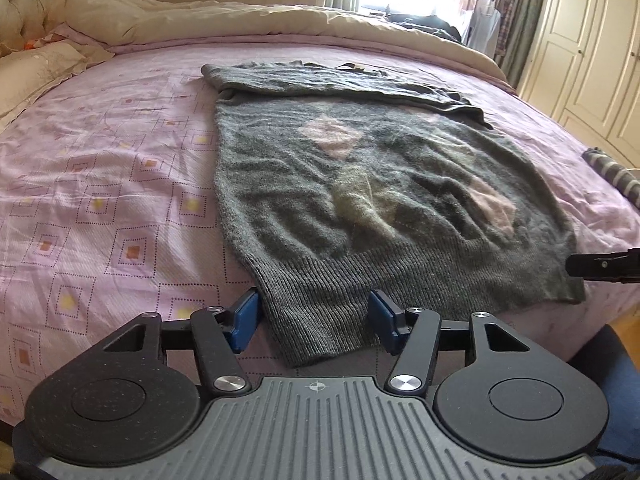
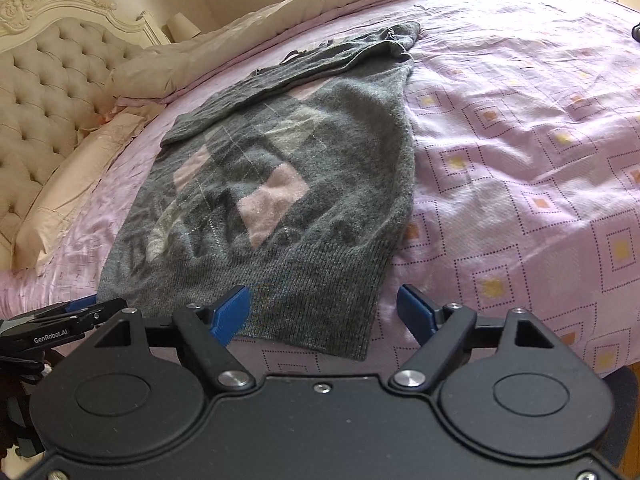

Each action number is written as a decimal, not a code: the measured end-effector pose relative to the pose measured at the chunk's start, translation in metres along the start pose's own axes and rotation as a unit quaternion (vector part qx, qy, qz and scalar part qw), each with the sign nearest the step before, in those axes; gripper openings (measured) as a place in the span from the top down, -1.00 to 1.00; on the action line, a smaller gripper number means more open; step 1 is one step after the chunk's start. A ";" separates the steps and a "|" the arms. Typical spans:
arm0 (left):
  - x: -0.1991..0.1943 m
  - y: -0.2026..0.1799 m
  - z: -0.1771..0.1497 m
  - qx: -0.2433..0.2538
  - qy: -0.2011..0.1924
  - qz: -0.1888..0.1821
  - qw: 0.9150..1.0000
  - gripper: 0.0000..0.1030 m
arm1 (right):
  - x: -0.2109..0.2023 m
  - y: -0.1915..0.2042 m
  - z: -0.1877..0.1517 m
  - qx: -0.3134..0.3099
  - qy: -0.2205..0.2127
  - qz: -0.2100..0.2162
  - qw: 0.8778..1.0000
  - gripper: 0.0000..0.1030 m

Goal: Fold small clothes

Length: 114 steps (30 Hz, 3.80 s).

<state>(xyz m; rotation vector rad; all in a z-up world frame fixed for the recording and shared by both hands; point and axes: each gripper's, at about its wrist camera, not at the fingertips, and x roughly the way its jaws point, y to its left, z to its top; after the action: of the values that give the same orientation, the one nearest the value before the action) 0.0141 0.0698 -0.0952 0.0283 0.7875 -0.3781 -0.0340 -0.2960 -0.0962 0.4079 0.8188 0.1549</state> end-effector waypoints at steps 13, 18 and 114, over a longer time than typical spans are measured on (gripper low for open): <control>0.016 0.008 0.012 -0.024 -0.016 -0.017 0.999 -0.08 | 0.007 -0.002 0.005 0.000 -0.016 0.025 1.000 -0.55; 0.009 0.011 0.006 -0.018 -0.022 -0.011 1.000 0.25 | 0.004 -0.005 0.003 -0.006 -0.008 0.005 1.000 0.26; 0.236 0.073 0.233 -0.014 -0.092 0.059 0.994 -0.29 | 0.241 -0.018 0.270 -0.012 -0.153 -0.095 0.984 0.16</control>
<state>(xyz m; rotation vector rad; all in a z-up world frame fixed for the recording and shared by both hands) 0.3505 0.0238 -0.1034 0.0135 0.6063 -0.2538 0.3269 -0.3222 -0.1021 0.3180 0.5479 -0.0752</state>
